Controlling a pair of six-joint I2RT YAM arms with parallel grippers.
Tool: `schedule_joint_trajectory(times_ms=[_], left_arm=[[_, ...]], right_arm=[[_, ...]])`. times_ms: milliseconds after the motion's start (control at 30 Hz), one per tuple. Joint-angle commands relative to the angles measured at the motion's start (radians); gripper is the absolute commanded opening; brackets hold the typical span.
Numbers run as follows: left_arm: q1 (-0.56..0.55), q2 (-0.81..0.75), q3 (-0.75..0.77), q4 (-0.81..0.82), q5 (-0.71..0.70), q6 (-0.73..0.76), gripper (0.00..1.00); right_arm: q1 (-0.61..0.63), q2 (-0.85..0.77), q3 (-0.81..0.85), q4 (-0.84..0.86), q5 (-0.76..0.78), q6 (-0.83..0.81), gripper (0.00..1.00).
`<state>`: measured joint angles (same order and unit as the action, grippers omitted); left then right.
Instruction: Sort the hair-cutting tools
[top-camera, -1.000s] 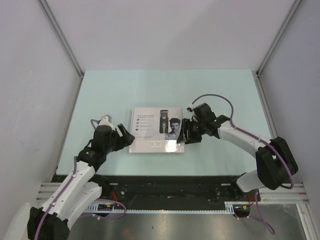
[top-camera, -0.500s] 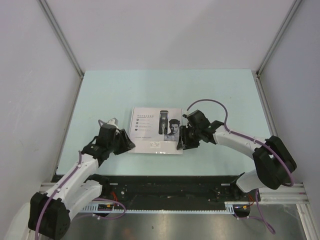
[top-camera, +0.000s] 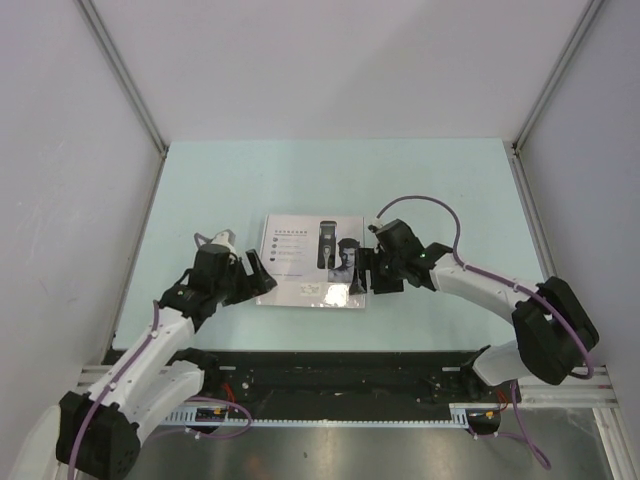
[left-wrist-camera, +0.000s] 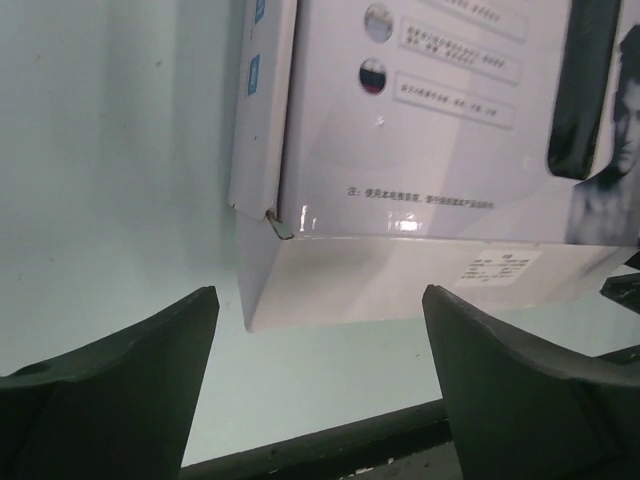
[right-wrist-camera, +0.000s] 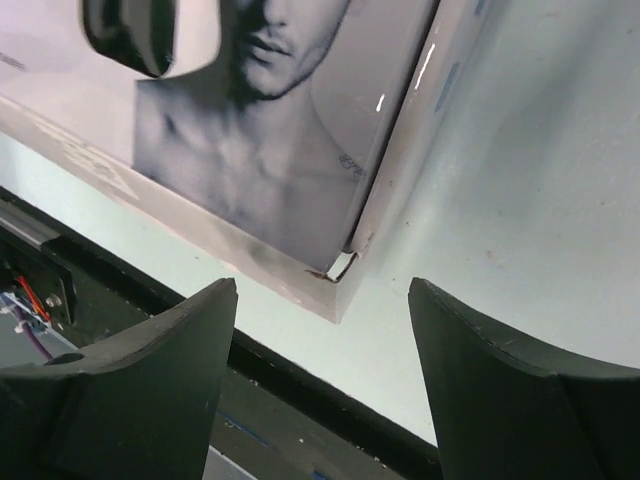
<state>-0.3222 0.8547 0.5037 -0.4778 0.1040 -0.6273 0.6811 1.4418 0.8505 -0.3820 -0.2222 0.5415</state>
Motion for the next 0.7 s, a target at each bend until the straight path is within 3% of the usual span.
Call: schedule_joint_trajectory(times_ms=[0,300,667], left_arm=[[0.003,-0.059,0.058,0.008,-0.05,0.04,0.91],[0.003,0.127,0.148,0.025,-0.148,0.067,0.95],[0.003,0.345,0.111,0.044,-0.069,0.037,0.77]], right_arm=[[-0.014,-0.083,0.002,0.049,0.053,-0.028,0.76],[-0.069,-0.018,0.004,0.127,0.047,0.023,0.67],[-0.063,0.054,-0.022,0.083,0.142,0.051,0.57]])
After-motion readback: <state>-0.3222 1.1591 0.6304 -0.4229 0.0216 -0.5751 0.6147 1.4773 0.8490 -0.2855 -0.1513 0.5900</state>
